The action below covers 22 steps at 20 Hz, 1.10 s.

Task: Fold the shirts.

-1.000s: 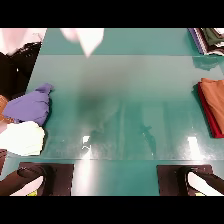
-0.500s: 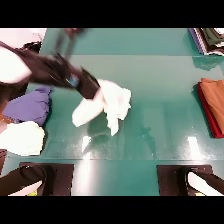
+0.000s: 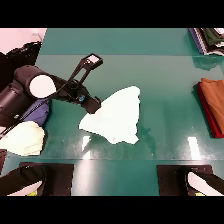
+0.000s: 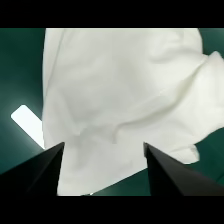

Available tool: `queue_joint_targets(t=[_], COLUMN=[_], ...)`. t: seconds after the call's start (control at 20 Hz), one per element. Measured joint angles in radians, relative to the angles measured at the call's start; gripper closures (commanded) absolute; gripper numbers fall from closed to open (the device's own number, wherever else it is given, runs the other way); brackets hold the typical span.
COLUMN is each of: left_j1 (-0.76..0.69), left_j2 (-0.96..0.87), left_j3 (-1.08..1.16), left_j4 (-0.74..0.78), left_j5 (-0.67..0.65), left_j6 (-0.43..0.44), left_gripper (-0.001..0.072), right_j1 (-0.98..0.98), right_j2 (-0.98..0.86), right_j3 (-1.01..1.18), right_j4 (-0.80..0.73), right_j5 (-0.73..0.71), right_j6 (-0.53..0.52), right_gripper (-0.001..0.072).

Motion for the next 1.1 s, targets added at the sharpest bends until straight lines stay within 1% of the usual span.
queue_joint_targets(t=[0.1, 0.2, 0.3, 0.45, 0.6, 0.65, 0.7, 0.8, 0.85, 1.0, 1.1], left_j1=[0.069, 0.150, 0.211, 0.262, 0.282, 0.285, 0.288, 0.290, 0.291, 0.293, 0.294], left_j2=[-0.021, -0.037, -0.048, -0.054, -0.057, -0.058, -0.061, -0.069, -0.074, -0.080, -0.077], left_j3=[-0.047, -0.117, -0.208, -0.338, -0.423, -0.438, -0.450, -0.465, -0.470, -0.457, -0.409], left_j4=[-0.001, -0.066, -0.137, -0.192, -0.224, -0.229, -0.243, -0.275, -0.294, -0.309, -0.276], left_j5=[-0.003, -0.005, -0.003, 0.009, 0.042, 0.055, 0.076, 0.110, 0.131, 0.176, 0.179], left_j6=[-0.005, 0.001, 0.031, 0.069, 0.089, 0.092, 0.095, 0.099, 0.100, 0.102, 0.102], left_gripper=[0.0115, 0.0115, 0.0115, 0.0115, 0.0117, 0.0250, 0.0432, 0.0651, 0.0685, 0.0685, 0.0685], right_j1=[0.000, 0.000, 0.000, 0.000, 0.000, 0.000, 0.000, 0.000, 0.000, 0.000, 0.000], right_j2=[0.000, 0.000, 0.000, -0.004, -0.022, -0.029, -0.039, -0.061, -0.073, -0.122, -0.170], right_j3=[0.000, 0.000, 0.000, 0.000, 0.000, 0.000, 0.000, 0.000, 0.000, 0.000, 0.000], right_j4=[0.000, 0.000, 0.000, 0.000, 0.000, 0.000, 0.001, 0.001, 0.001, 0.002, 0.001], right_j5=[0.001, 0.002, 0.002, 0.002, 0.007, 0.013, 0.017, 0.029, 0.039, 0.079, 0.124], right_j6=[0.000, 0.000, 0.000, 0.000, 0.000, 0.000, 0.000, 0.000, 0.000, 0.000, 0.000], right_gripper=[0.0694, 0.0693, 0.0693, 0.0693, 0.0694, 0.0693, 0.0693, 0.0693, 0.0693, 0.0694, 0.0693])
